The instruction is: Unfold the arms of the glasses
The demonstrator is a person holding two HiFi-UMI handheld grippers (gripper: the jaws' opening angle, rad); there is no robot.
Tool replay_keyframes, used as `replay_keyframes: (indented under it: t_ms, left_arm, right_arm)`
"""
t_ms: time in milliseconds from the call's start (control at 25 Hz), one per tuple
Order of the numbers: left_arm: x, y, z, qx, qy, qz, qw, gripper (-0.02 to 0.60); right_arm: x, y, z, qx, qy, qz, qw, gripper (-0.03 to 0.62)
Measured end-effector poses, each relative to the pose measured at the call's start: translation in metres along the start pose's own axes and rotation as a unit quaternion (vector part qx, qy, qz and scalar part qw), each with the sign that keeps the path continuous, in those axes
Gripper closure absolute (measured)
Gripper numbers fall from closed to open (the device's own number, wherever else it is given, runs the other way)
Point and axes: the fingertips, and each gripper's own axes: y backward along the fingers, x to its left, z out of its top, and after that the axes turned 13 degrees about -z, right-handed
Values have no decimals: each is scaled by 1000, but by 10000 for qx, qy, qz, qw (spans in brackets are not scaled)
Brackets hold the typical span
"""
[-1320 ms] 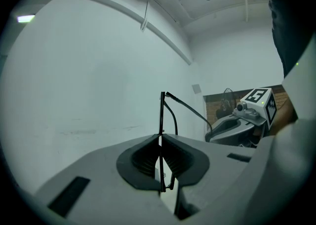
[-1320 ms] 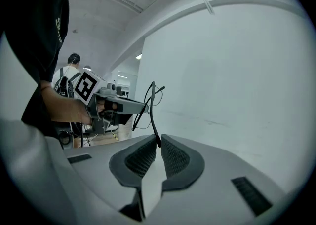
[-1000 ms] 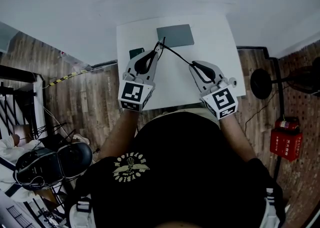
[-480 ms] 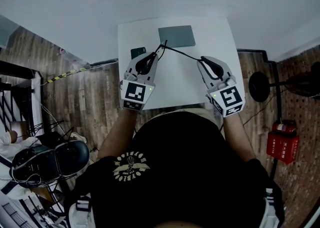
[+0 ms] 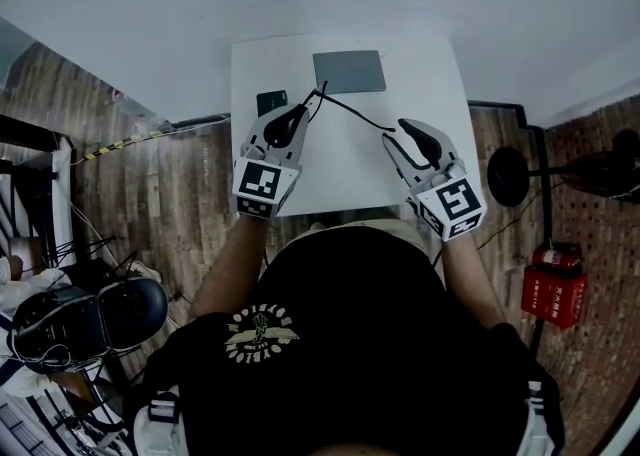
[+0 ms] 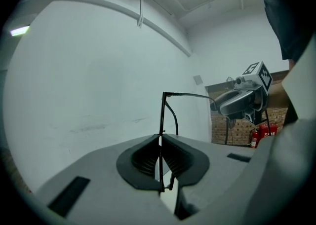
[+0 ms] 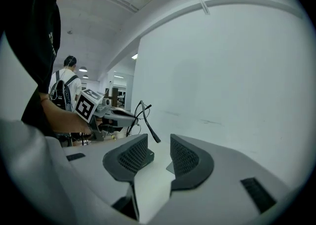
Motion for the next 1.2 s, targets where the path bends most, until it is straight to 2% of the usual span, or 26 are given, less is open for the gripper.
replay_keyframes:
  t_ms: [120,240,320,440,520,1000,1200]
  left_arm:
    - [9,5,-6,-369,487,61,9981,558]
    - [14,12,-1,-1038,1295,-25,9861,558]
    - [12,14,8,-1322,1531,-61,9793,558]
    - [-1,12,24,-1544,1601,-186,9748,558]
    - [-12,7,33,-1604,1606,-308,9734,558]
    - [-67,-33,55,-1397,1431,-548,9783,558]
    - [-100,-66,69,-1375,1393,-739,9779,558]
  right_arm:
    - [-2,6,-6,73,-150,-58,9998,448]
    - [1,12,-9,110,-287,-49,9995,448]
    - [6,15,-8,92,-447,26,9990,450]
    - [15,20,5,-69,-1156,325,9927,451]
    - [20,20,17,-215,-1448,510,9879,455]
    - [11,16,39,-578,-1736,1231,9754,479]
    - [-15,32,41,-645,-1875,1409,9700,482]
